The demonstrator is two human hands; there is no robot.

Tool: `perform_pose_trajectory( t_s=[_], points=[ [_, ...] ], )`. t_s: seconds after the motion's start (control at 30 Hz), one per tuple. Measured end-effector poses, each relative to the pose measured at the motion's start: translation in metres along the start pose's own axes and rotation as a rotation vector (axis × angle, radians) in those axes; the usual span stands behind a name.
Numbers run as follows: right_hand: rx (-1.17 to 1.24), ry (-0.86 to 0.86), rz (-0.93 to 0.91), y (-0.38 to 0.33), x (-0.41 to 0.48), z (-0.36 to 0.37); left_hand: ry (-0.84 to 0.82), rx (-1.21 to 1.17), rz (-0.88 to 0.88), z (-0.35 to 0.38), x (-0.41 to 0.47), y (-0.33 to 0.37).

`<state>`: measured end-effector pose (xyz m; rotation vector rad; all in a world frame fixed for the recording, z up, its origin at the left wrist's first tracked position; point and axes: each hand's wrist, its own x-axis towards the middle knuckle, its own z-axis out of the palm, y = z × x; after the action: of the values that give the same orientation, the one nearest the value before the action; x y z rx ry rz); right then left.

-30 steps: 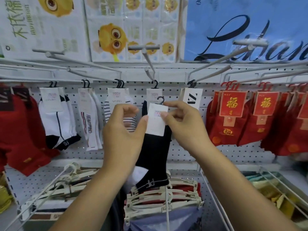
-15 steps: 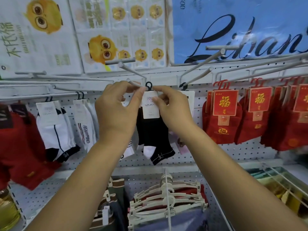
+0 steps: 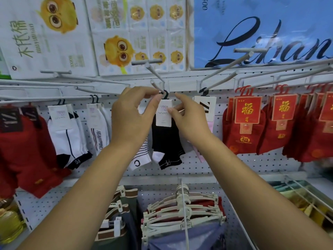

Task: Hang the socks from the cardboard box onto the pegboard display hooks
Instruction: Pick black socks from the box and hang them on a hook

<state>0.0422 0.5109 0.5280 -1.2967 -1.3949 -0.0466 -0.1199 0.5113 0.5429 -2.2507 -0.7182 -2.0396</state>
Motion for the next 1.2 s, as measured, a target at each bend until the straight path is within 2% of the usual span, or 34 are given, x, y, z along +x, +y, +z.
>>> perform_pose_trajectory(
  t_s=[0.3,0.53,0.67,0.97,1.2],
  points=[
    [-0.099,-0.069,0.025,-0.011,-0.078,-0.031,-0.16,0.061,-0.142,-0.036,-0.057,-0.022],
    [-0.315,-0.216,0.002,-0.019,-0.174,-0.035,-0.404,0.121,-0.06,-0.083,-0.124,-0.026],
    [-0.308,-0.266,0.047,-0.037,-0.237,-0.022,-0.554,0.122,-0.15,-0.121,-0.167,-0.024],
    [-0.315,-0.21,0.388,-0.093,-0.403,-0.016,-0.744,0.019,-0.387,-0.214,-0.276,0.006],
    [-0.402,-0.111,0.696,-0.103,-0.54,-0.06,-0.972,-0.062,-0.474,-0.233,-0.354,0.043]
  ],
)
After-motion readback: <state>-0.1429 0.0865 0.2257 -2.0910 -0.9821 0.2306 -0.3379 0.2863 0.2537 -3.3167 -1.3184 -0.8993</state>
